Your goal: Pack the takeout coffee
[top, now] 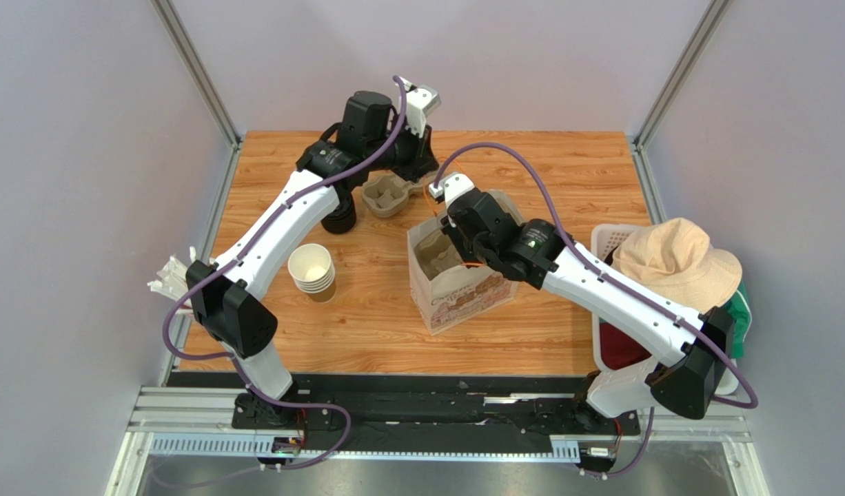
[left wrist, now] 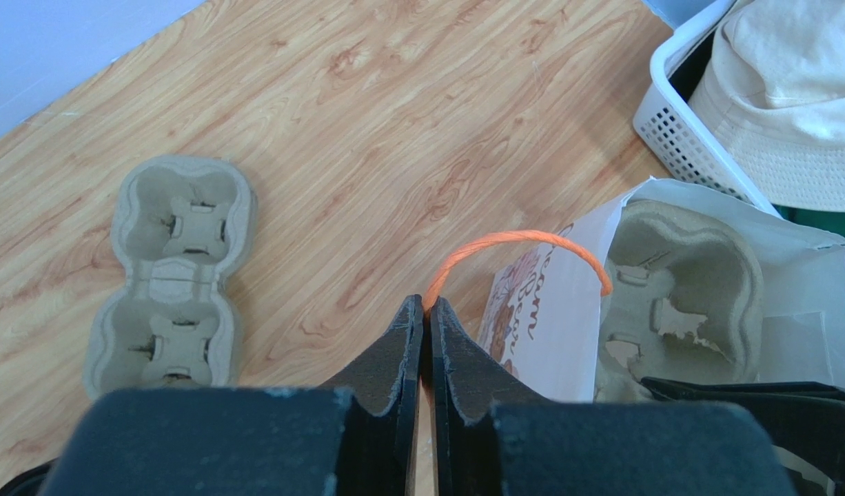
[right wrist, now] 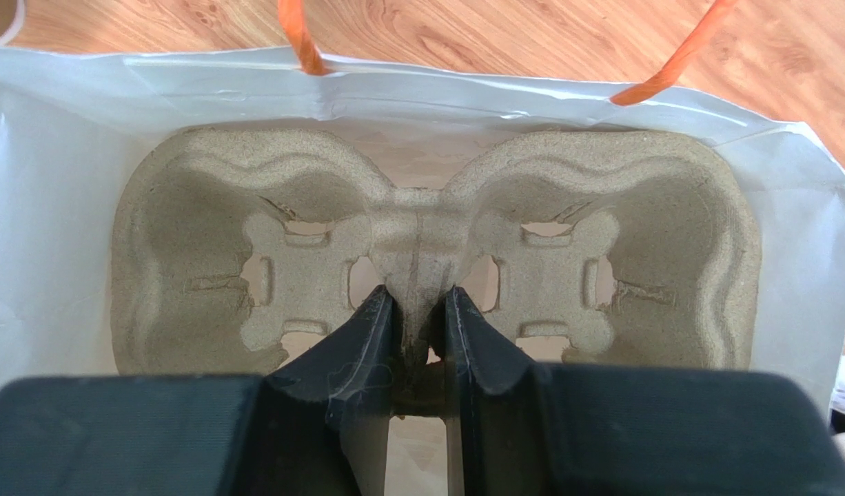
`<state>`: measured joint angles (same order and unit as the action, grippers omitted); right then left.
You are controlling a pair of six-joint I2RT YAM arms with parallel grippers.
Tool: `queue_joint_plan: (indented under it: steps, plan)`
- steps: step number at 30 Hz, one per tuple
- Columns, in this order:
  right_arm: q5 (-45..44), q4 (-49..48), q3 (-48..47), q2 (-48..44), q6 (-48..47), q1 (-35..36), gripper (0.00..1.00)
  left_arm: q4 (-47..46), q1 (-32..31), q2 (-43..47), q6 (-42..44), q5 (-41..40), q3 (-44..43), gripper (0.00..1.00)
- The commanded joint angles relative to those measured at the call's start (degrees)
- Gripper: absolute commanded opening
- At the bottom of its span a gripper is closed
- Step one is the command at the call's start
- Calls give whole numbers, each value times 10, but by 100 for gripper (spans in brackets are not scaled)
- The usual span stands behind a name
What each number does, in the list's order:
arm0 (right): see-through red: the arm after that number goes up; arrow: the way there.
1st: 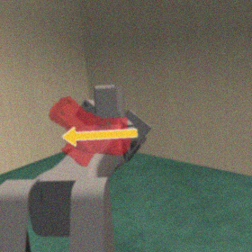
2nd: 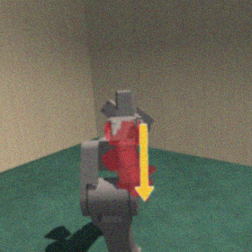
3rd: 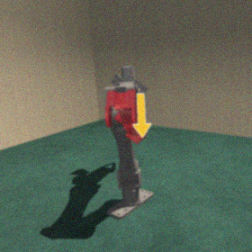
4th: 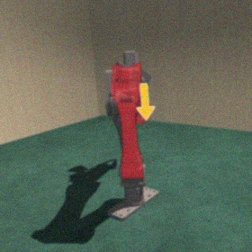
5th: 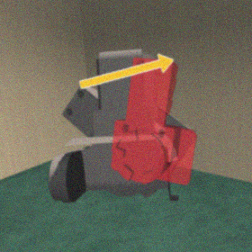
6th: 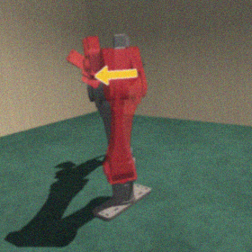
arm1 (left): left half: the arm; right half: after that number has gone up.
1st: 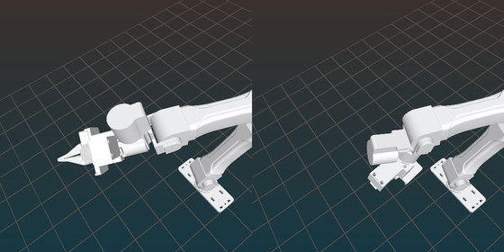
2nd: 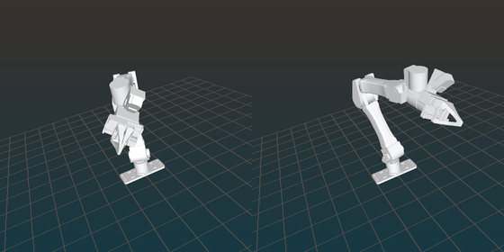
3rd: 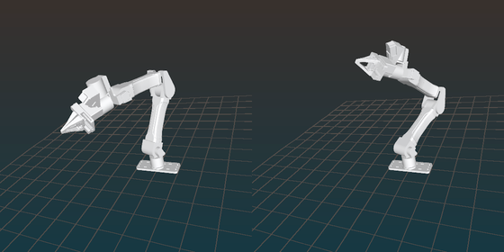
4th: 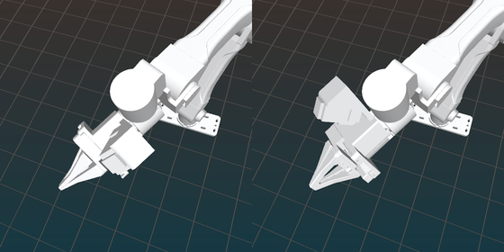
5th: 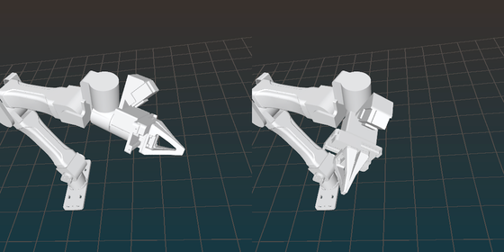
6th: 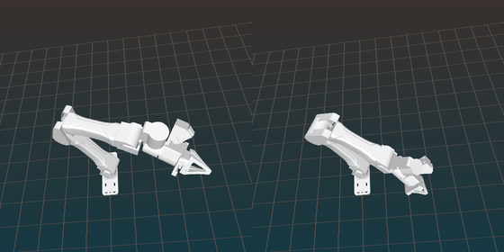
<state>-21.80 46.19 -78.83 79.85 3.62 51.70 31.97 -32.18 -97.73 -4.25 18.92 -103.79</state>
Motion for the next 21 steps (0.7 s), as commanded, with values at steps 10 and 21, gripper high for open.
queue_joint_plan:
  steps: [10, 21]
  plan:
    - [66, 24, -38, -15, 33, -16, 20, 7, -3, 21, 10, -37, -51, 8]
    - [91, -12, 17, 0, 41, -58, 20, -1, -4, 31, 6, -14, -32, 8]
